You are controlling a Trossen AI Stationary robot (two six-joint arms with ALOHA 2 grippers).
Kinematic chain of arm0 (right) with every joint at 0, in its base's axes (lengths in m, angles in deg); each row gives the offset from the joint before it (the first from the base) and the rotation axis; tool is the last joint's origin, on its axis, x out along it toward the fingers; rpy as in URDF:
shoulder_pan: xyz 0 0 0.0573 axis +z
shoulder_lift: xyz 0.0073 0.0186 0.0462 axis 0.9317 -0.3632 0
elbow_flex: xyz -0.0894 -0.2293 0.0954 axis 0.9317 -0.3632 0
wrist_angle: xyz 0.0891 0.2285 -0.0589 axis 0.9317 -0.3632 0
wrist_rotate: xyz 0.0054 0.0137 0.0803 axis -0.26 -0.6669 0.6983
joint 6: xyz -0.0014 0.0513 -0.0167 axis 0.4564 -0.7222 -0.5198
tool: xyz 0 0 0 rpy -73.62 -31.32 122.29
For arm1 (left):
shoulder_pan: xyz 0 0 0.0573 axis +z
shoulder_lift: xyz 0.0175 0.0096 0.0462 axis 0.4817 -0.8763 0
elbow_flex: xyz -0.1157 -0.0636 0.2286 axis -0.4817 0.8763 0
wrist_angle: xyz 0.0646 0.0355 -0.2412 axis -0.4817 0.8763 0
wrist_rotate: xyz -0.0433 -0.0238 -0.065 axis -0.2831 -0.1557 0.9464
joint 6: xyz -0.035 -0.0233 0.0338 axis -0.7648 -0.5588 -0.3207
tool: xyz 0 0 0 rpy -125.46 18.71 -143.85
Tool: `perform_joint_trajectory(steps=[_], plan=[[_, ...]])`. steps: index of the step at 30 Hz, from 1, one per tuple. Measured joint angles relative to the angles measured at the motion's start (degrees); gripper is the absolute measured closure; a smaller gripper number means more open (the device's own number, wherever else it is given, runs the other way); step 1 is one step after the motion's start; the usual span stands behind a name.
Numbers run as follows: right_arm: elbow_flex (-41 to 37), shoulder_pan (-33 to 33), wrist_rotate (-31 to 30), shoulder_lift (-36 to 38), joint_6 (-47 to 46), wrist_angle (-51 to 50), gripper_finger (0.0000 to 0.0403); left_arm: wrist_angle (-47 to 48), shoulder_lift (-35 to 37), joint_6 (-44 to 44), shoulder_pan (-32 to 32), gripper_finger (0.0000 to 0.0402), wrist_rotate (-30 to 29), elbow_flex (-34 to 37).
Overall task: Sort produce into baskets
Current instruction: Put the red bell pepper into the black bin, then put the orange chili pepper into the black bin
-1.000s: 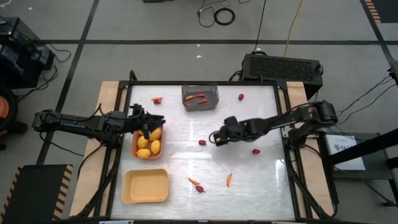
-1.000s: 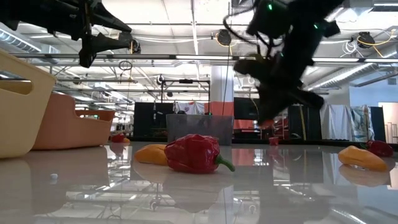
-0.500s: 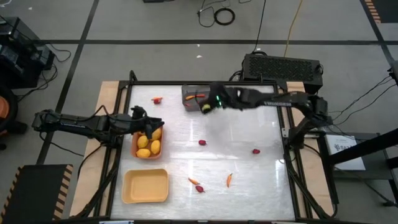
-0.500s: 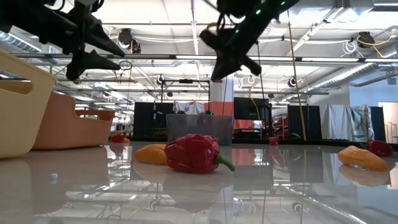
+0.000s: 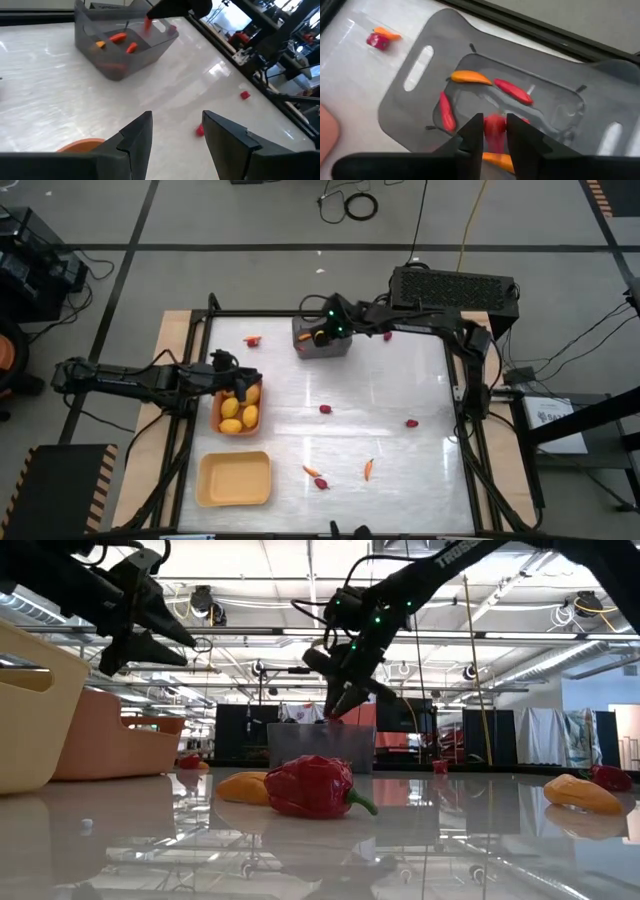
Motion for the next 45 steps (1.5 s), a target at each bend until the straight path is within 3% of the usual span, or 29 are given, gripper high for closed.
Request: perform_joint_trajectory(steps=[10, 17, 19, 23, 25, 29, 34, 45], plan=[[5.2, -0.2, 0.0, -0.5, 1.2, -4.0, 0.0281, 2.8, 0.1, 3.9, 5.6, 0.0221, 4.2, -0.6], [12.2, 2.1, 0.0, -0.3, 1.9, -17.7, 0.0279, 12.5, -1.7, 15.8, 18.0, 0.0221, 5.0, -9.2], [13.3, 4.0, 0.1, -0.2, 2.0, -20.8, 0.0280, 15.0, -4.2, 18.6, 23.5, 0.0222, 9.3, -11.0], [13.7, 8.6, 0.2, -0.2, 2.3, -25.1, 0.0280, 19.4, -14.2, 23.7, 36.4, 0.0226, 23.7, -13.3], [13.7, 10.9, 0.2, -0.2, 2.1, -26.6, 0.0280, 19.3, -19.8, 27.6, 41.0, 0.0226, 27.0, -14.1], [13.7, 15.2, 0.1, -0.2, 1.7, -27.8, 0.0280, 17.8, -30.5, 36.8, 46.0, 0.0227, 26.9, -18.3], [13.7, 18.9, 0.2, -0.2, -0.1, -27.8, 0.0280, 20.2, -42.9, 45.4, 47.4, 0.0227, 23.6, -26.9], [13.7, 21.4, 0.1, -0.2, -1.1, -31.6, 0.0280, 30.3, -63.3, 53.4, 45.9, 0.0227, 13.6, -41.7]])
